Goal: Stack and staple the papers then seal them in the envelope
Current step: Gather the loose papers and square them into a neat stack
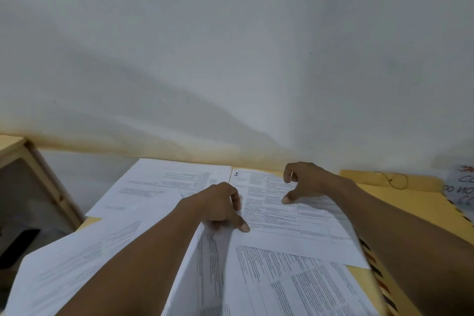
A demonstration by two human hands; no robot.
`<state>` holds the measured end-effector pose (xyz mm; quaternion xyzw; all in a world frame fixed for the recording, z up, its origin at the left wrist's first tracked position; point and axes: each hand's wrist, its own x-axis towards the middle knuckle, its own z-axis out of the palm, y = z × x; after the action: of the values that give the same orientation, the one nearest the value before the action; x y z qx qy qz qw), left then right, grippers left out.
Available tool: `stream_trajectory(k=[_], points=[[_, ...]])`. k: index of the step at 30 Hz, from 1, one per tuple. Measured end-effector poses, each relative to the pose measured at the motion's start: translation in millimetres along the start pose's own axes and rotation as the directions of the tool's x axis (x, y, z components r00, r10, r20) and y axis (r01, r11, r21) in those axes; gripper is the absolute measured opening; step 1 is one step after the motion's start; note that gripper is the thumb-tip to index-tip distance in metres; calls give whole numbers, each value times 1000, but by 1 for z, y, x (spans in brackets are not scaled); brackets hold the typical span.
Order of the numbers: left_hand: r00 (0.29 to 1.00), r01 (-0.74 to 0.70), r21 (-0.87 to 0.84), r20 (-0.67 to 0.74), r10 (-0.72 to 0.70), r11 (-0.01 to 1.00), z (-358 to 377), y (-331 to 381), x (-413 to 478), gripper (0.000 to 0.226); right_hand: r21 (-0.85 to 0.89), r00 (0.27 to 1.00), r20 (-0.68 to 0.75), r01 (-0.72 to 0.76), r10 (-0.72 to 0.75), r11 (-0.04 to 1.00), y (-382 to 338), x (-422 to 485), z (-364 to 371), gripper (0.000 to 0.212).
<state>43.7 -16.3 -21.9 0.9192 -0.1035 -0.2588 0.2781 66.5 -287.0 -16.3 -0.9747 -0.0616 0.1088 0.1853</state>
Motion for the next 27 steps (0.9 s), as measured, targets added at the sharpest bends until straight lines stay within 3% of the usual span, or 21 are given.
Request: stream_trajectory(k=[7, 11, 16, 18, 20, 22, 25, 27], points=[[993, -49, 82, -106, 58, 995, 6, 1, -4, 51, -24, 998, -36, 59, -60, 998, -2, 3, -1, 38], [976, -104, 85, -184, 118, 991, 8, -3, -12, 45, -74, 979, -176, 92, -104, 993, -12, -2, -6, 27], [871, -111, 47, -477, 120, 993, -5, -7, -25, 27, 276, 878, -451, 310, -163, 910, -36, -19, -31, 28], [811, -181, -140, -581, 67, 973, -14, -6, -37, 29, 403, 843, -520, 383, -136, 831, -52, -33, -47, 25], [855, -301, -457, -519, 24, 837, -23, -1, -54, 31, 540, 838, -536, 435, -105, 720, -68, -53, -62, 22], [942, -279, -691, -331, 52, 667, -29, 4, -73, 32, 667, 856, -513, 449, -70, 595, -79, -74, -72, 22], [962, -274, -813, -234, 142, 514, -29, 13, -91, 37, 837, 902, -432, 413, -31, 358, -92, -103, -79, 25], [956, -288, -867, -239, 169, 406, -24, 19, -99, 37, 895, 929, -370, 357, 0, 267, -95, -117, -72, 26]])
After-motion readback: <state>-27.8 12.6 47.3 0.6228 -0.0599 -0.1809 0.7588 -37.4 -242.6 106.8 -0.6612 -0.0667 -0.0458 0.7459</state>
